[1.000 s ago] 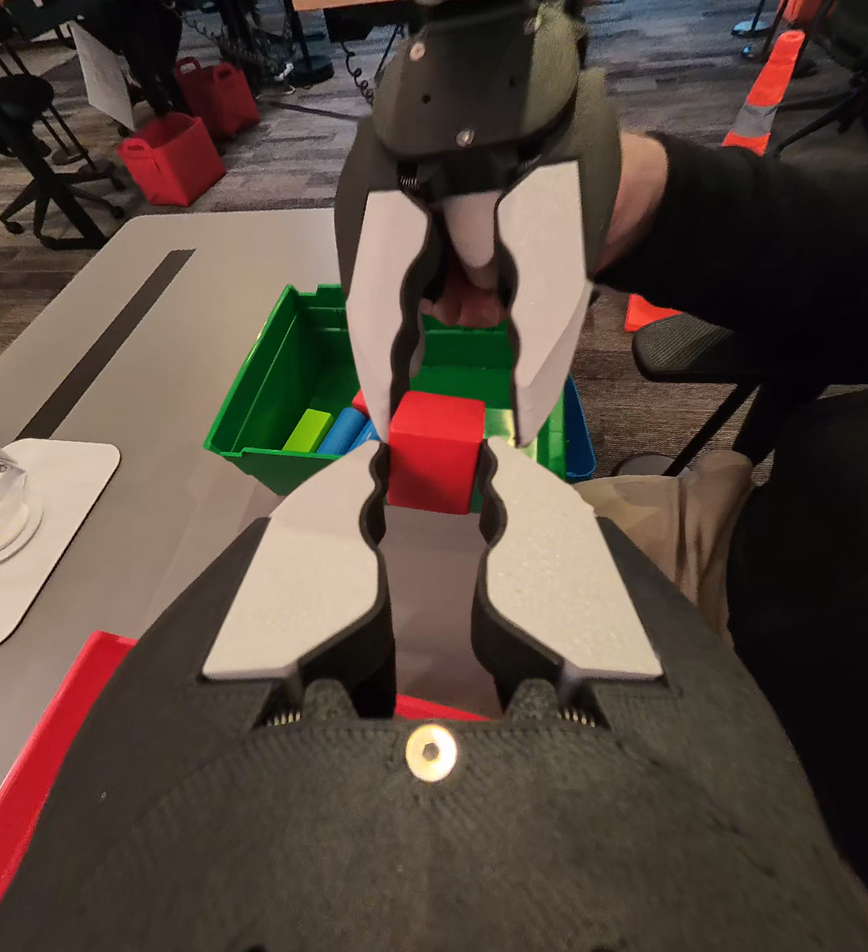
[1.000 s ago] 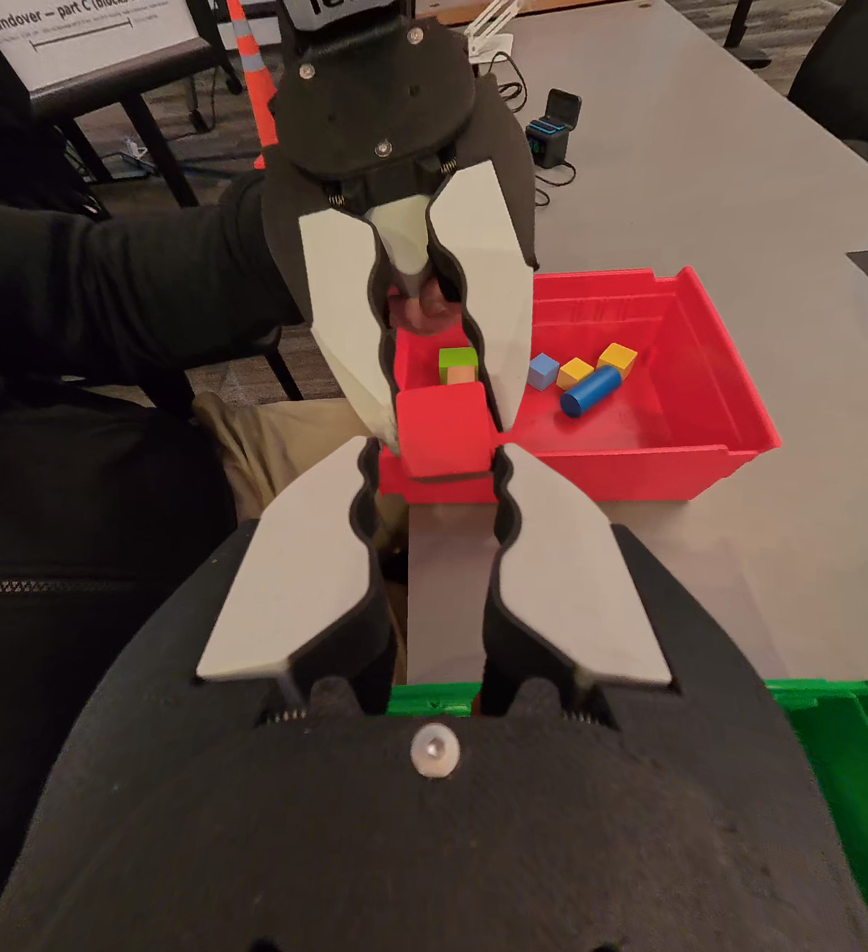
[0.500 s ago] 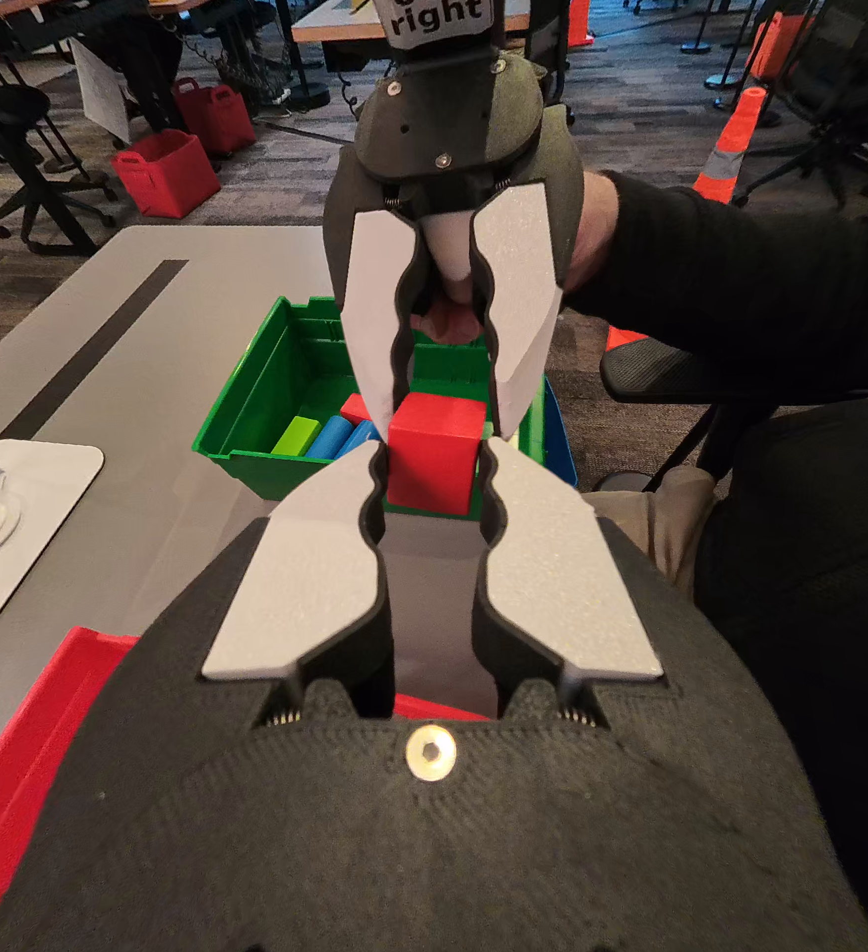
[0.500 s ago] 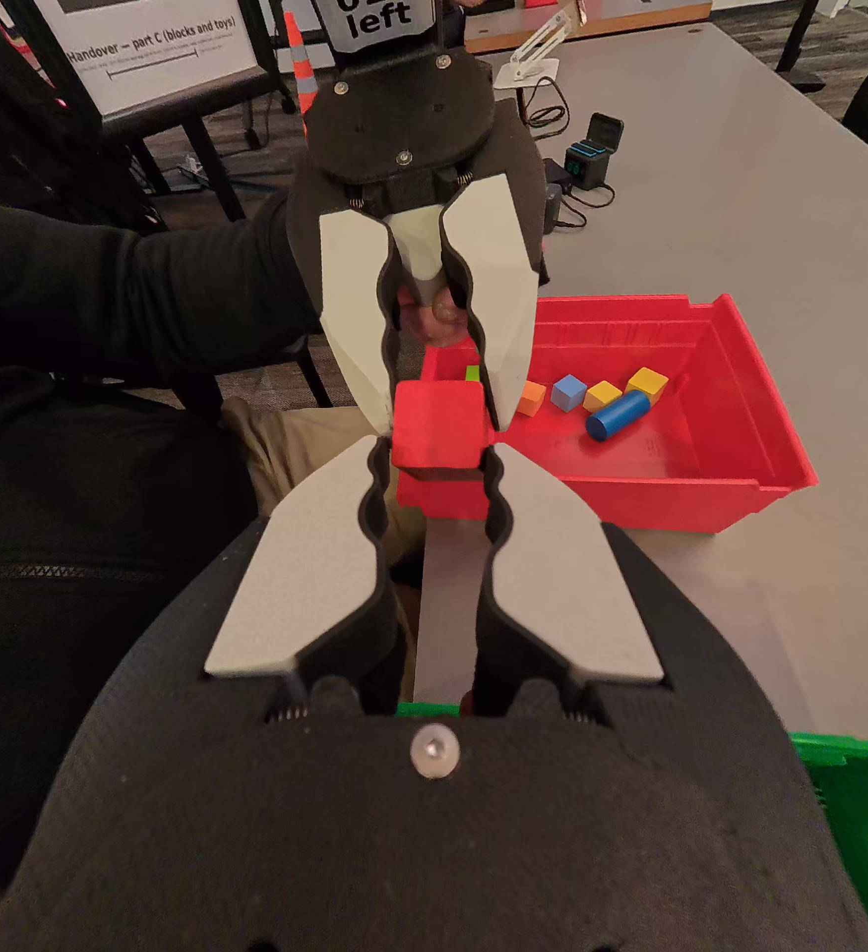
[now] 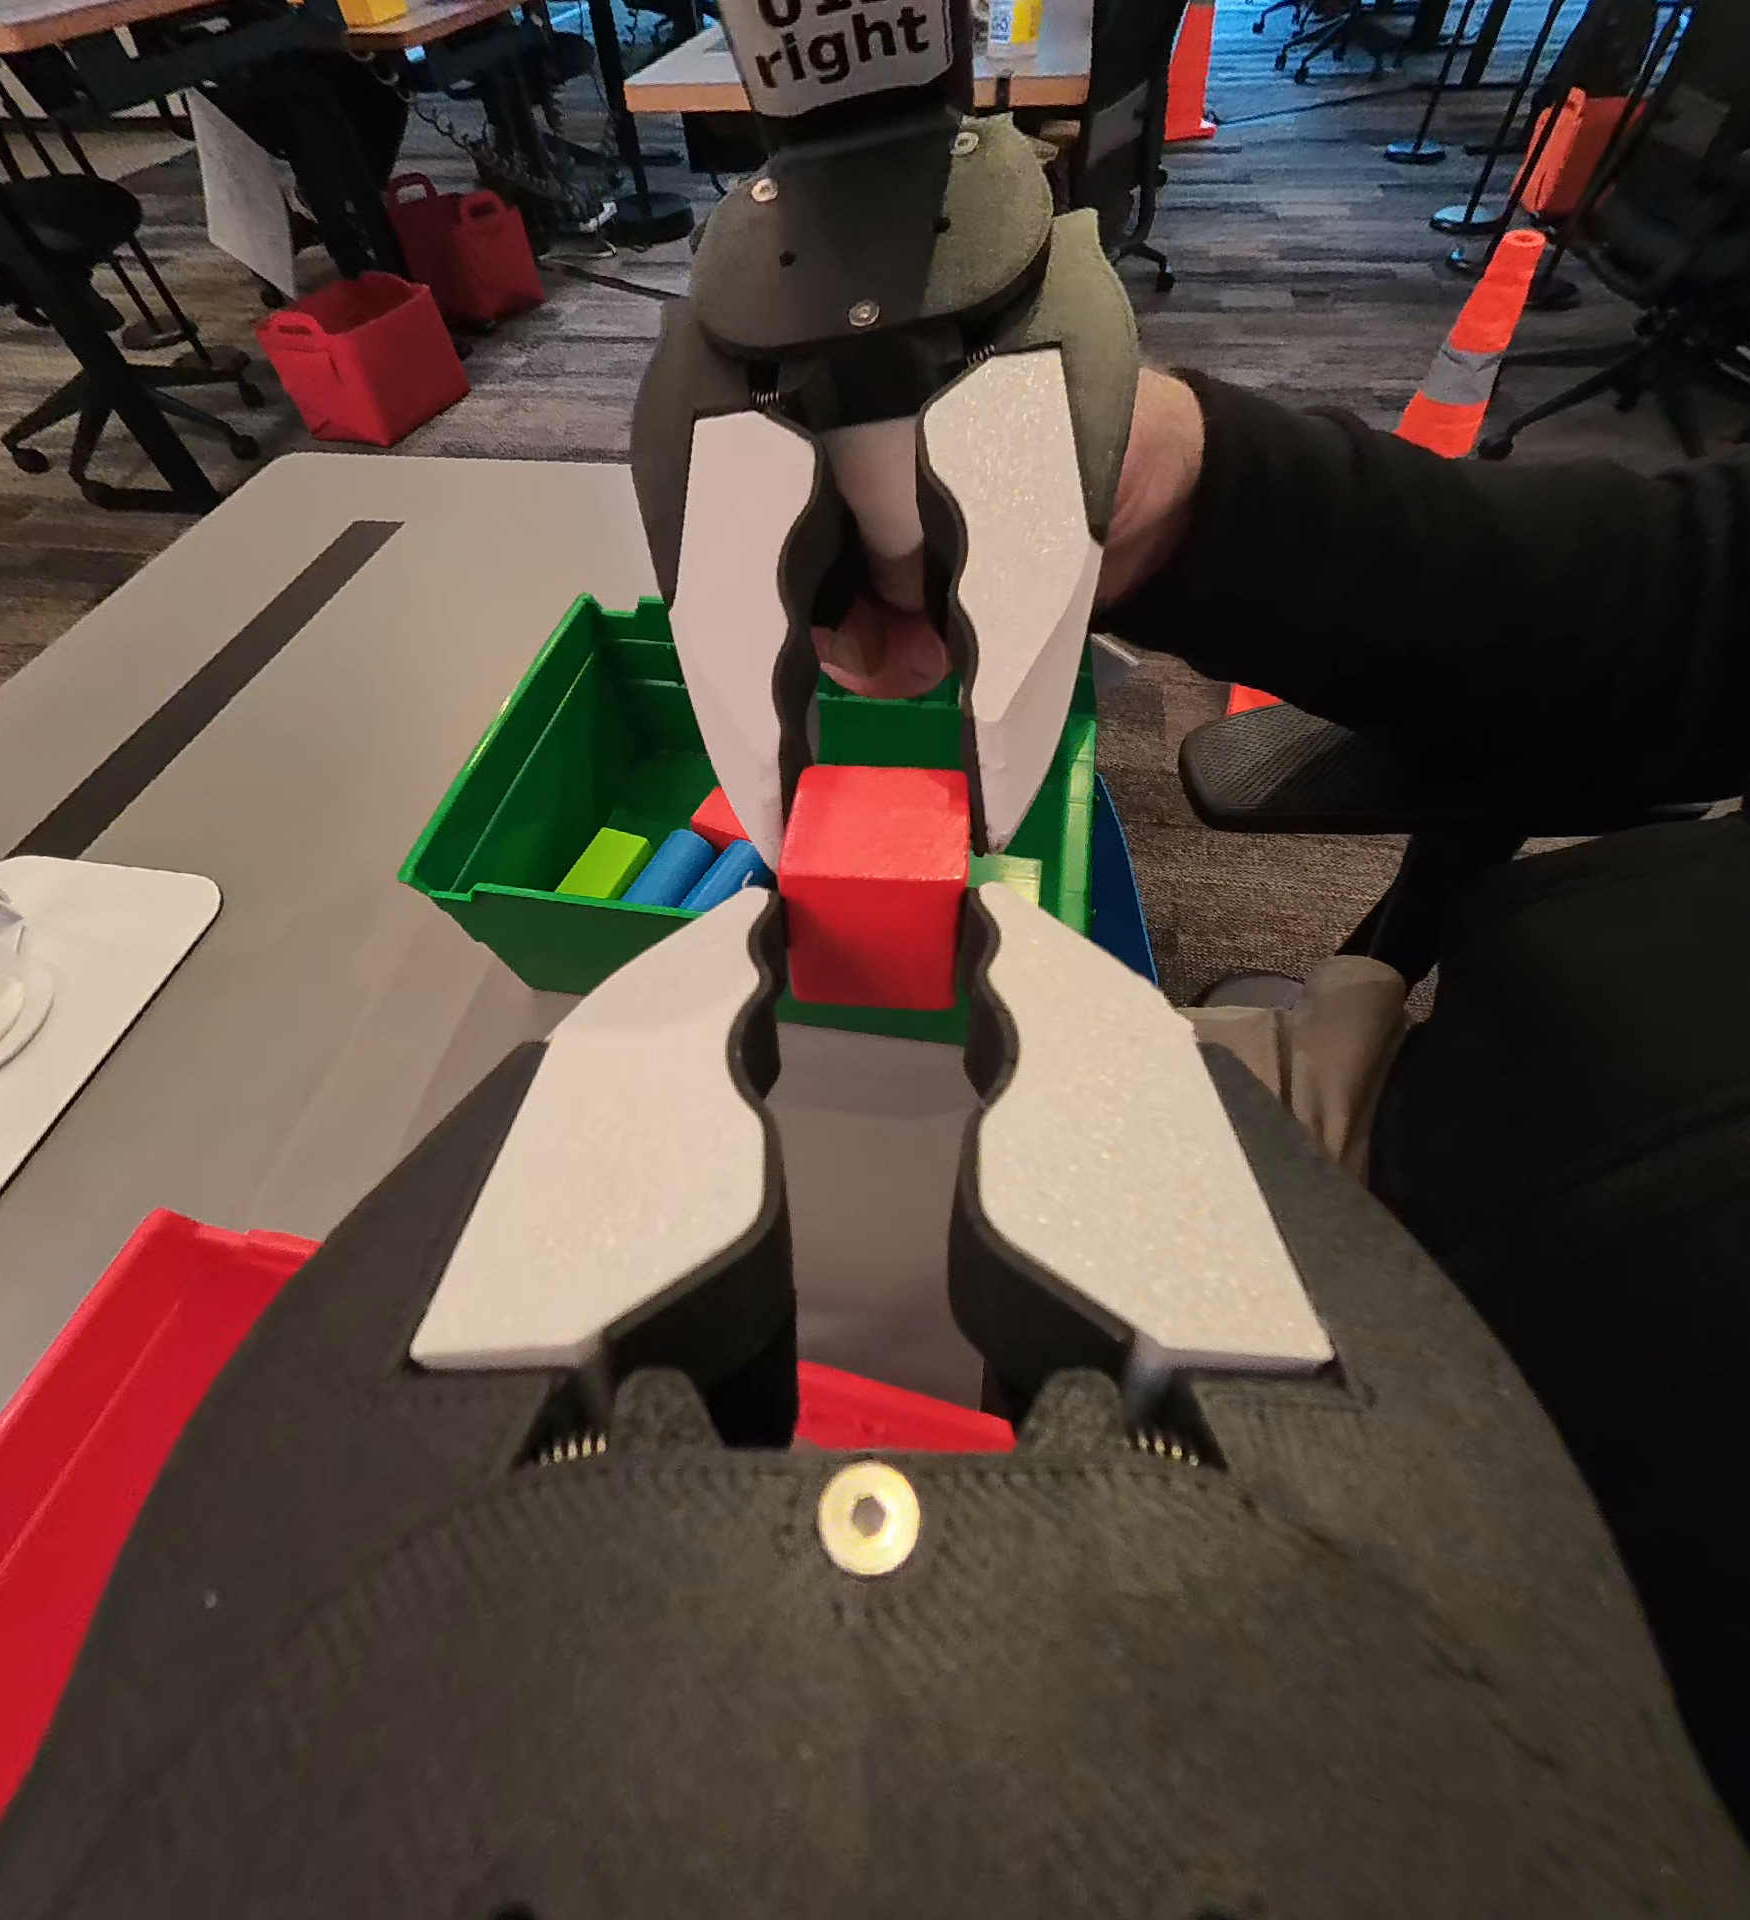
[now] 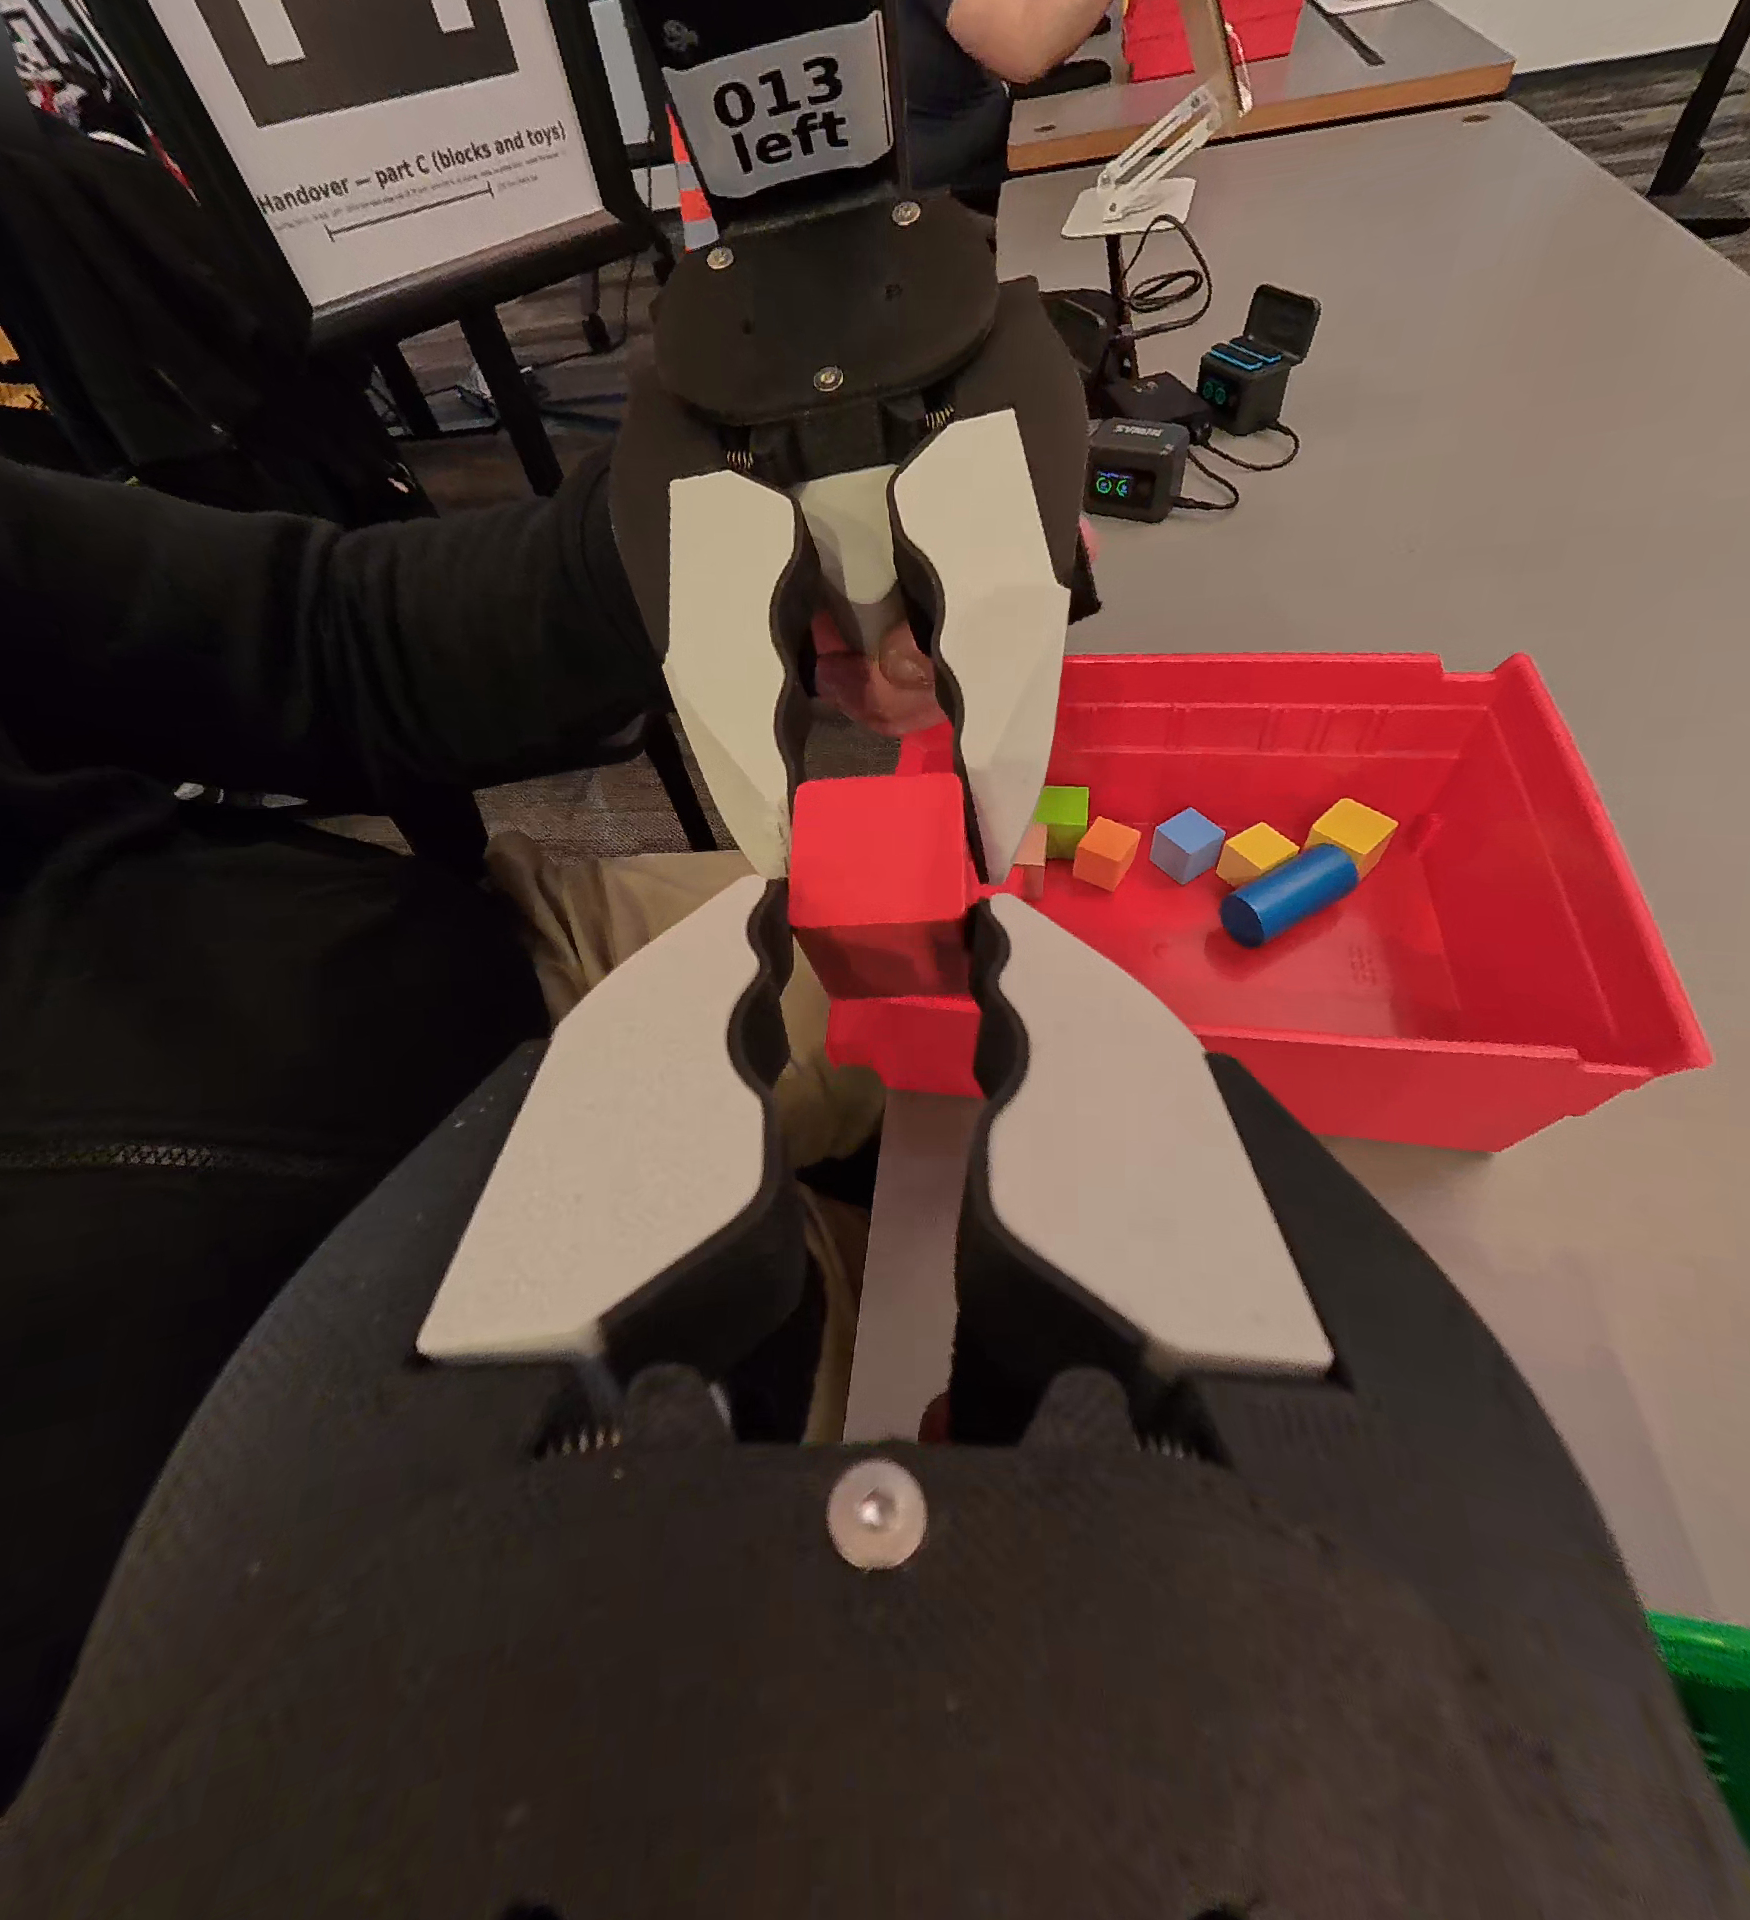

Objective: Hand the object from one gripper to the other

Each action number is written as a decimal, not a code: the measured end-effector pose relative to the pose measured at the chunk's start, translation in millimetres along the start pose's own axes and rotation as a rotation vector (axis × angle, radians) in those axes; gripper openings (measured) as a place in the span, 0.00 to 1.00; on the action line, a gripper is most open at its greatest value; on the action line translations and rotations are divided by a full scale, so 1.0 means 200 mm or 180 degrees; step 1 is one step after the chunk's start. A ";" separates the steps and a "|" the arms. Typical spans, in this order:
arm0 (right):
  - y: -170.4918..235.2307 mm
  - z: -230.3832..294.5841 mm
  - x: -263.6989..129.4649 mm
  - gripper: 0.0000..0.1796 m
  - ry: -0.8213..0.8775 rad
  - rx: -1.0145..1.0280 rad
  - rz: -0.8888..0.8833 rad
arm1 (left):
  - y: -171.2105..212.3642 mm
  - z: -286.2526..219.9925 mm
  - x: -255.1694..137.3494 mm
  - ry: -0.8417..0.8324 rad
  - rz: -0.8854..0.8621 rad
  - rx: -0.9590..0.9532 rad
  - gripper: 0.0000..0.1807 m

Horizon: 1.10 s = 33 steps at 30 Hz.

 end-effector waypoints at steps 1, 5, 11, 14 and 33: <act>0.00 0.00 0.00 0.18 -0.0007 0.0001 -0.0006 | 0.00 0.00 0.00 -0.0006 -0.0005 -0.0005 0.18; -0.01 -0.01 0.01 0.18 -0.0028 0.0012 -0.0034 | 0.00 0.00 -0.01 -0.0025 -0.0017 -0.0011 0.18; -0.01 -0.01 0.00 0.18 -0.0030 0.0027 -0.0057 | 0.01 0.00 -0.02 -0.0034 -0.0045 -0.0034 0.20; -0.01 -0.02 -0.01 0.18 -0.0016 0.0031 -0.0061 | 0.01 0.00 -0.02 -0.0058 -0.0042 -0.0033 0.21; 0.14 -0.15 -0.39 0.18 0.1093 0.0191 0.0550 | -0.03 0.04 0.01 -0.0021 -0.0049 0.0018 0.22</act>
Point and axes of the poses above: each gripper's, where its closed fingertips meet, x out along the fingers, y out of its underside, z = x × y across the jaws, the point moved 9 cm from there along -x, back along the fingers, and after that the axes turned 8 degrees about y, right-handed, at the moved point
